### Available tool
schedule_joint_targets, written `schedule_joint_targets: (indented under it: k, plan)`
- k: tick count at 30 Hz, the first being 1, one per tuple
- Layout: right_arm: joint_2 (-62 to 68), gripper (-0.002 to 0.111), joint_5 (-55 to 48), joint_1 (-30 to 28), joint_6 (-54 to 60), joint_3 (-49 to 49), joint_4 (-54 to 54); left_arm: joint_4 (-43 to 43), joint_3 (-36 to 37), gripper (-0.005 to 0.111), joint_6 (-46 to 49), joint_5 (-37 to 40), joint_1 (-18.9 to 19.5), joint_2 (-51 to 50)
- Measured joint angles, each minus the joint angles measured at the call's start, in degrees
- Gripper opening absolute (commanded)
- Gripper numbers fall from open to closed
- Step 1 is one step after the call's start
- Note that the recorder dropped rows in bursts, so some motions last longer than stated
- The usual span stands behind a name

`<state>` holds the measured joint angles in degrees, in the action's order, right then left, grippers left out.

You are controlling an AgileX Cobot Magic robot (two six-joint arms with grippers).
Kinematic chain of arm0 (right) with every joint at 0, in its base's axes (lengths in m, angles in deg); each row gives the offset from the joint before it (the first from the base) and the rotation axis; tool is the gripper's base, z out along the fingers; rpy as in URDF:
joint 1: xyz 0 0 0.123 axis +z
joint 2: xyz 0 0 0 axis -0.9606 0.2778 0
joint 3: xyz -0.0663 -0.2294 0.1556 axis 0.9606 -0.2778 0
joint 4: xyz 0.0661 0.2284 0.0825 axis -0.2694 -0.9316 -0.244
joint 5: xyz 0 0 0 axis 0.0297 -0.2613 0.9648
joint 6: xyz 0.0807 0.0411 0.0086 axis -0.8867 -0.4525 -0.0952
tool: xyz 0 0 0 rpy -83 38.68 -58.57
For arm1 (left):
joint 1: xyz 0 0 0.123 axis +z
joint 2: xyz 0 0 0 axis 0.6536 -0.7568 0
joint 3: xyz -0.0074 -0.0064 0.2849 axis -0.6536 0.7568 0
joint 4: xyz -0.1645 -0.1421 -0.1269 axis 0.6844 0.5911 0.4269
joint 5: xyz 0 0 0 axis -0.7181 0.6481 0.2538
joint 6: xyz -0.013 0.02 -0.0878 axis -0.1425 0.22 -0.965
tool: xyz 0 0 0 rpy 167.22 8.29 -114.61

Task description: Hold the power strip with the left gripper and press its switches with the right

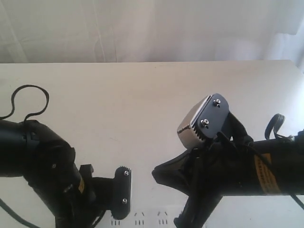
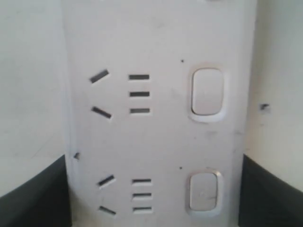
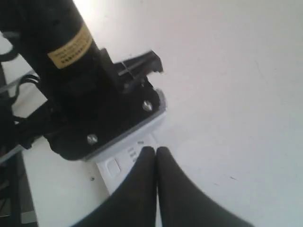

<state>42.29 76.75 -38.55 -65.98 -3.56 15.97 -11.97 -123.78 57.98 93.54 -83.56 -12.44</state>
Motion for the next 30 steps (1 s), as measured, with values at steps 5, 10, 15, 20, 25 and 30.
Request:
schedule_joint_targets:
  k: [5,10,15,20,25,30]
  plan:
    - [0.0,0.000,7.3,0.0,1.1,0.6,-0.1,14.0,-3.5,0.000,15.0,1.7,0.0,-0.2]
    - [4.8,0.000,9.2,0.0,1.2,0.6,-0.1,14.9,-3.5,0.000,19.1,1.5,3.3,-0.3]
    - [13.2,0.000,8.2,0.0,3.6,0.6,-0.1,15.5,-3.5,0.000,22.5,0.8,7.4,-0.7]
    - [14.6,0.000,5.4,0.0,4.3,0.6,-0.1,15.6,-3.5,0.000,23.9,-0.8,8.6,-4.6]
    - [15.5,0.000,3.2,0.0,4.3,0.6,-0.1,15.8,-4.1,0.000,24.1,-2.4,8.6,-5.4]
    - [18.3,0.000,3.1,0.0,4.5,0.6,-0.1,15.8,-4.1,0.000,24.2,-3.5,8.6,-5.6]
